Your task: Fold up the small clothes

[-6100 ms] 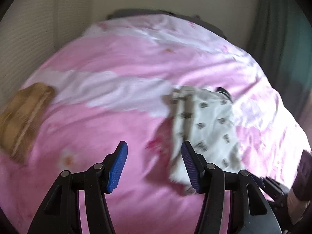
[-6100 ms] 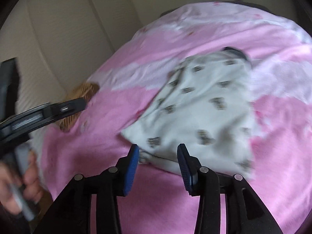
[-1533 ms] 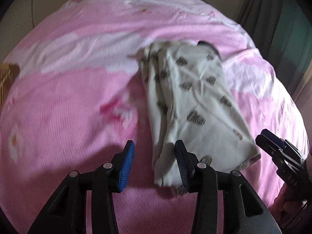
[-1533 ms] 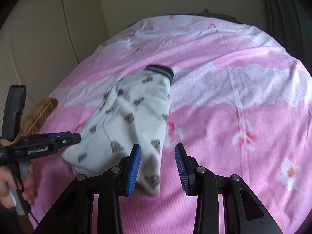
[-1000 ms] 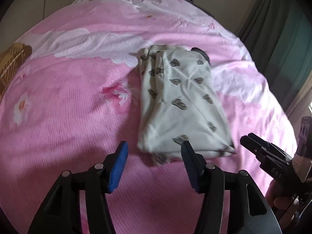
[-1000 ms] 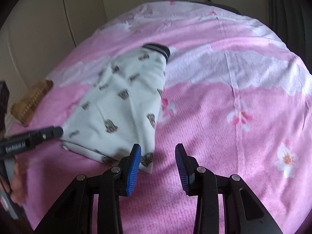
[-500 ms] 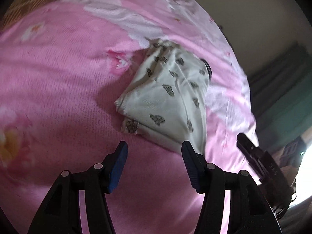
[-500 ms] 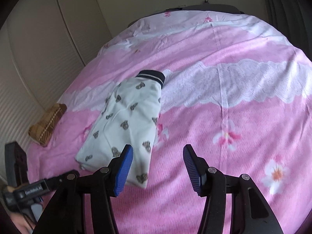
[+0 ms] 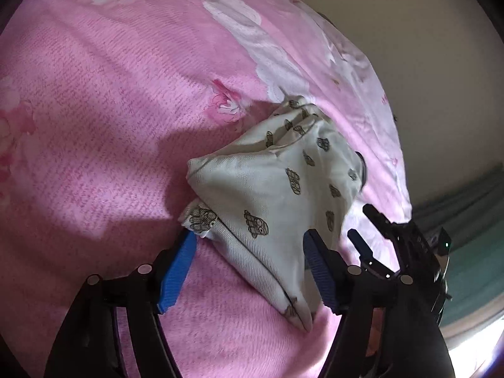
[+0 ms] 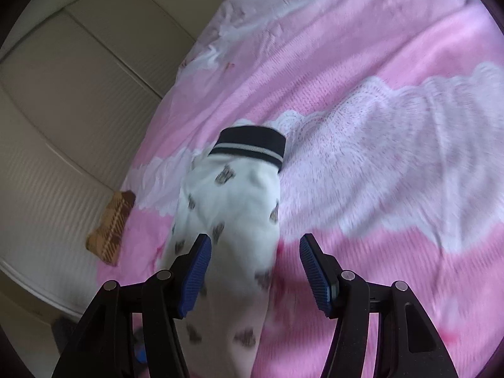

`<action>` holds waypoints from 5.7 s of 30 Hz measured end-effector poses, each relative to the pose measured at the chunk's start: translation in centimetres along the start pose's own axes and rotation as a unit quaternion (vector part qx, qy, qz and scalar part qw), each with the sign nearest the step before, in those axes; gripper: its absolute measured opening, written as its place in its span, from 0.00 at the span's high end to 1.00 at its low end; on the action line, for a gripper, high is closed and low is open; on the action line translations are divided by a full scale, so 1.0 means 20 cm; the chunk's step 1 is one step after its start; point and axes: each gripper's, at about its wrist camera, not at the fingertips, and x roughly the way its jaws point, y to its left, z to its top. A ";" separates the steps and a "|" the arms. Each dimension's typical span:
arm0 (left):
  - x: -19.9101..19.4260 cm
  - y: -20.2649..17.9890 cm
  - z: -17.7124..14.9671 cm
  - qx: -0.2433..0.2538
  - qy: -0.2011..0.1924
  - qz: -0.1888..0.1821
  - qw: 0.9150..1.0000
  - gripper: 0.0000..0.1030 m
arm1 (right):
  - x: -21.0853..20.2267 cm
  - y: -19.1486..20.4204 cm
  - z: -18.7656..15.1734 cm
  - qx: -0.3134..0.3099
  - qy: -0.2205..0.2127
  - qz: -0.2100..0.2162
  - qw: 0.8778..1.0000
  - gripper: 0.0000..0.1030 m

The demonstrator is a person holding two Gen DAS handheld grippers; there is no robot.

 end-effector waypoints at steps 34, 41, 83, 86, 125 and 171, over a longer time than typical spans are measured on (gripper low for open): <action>-0.37 -0.09 0.20 0.075 -0.047 -0.016 0.996 0.87 | -0.06 0.48 0.14 -0.038 0.001 0.075 0.996 0.88; -0.72 0.10 0.52 0.068 -0.078 -0.028 0.994 0.87 | 0.01 0.89 0.09 -0.064 -0.001 0.097 0.993 0.88; -1.08 0.92 1.82 0.232 -0.195 0.152 0.941 0.50 | 1.44 2.13 -0.08 -0.277 -0.046 -0.002 0.960 0.47; -1.04 0.87 1.86 0.280 -0.179 0.101 0.938 0.49 | 1.38 2.21 -0.16 -0.333 -0.058 0.029 0.941 0.47; -1.64 0.17 0.63 0.370 -0.189 0.079 0.906 0.01 | -0.29 1.86 -0.96 -0.313 -0.175 -0.172 0.918 0.17; -1.62 -0.17 -0.49 0.463 -0.122 0.077 0.874 0.00 | -1.60 0.96 -1.76 -0.125 -0.242 -0.356 0.894 0.09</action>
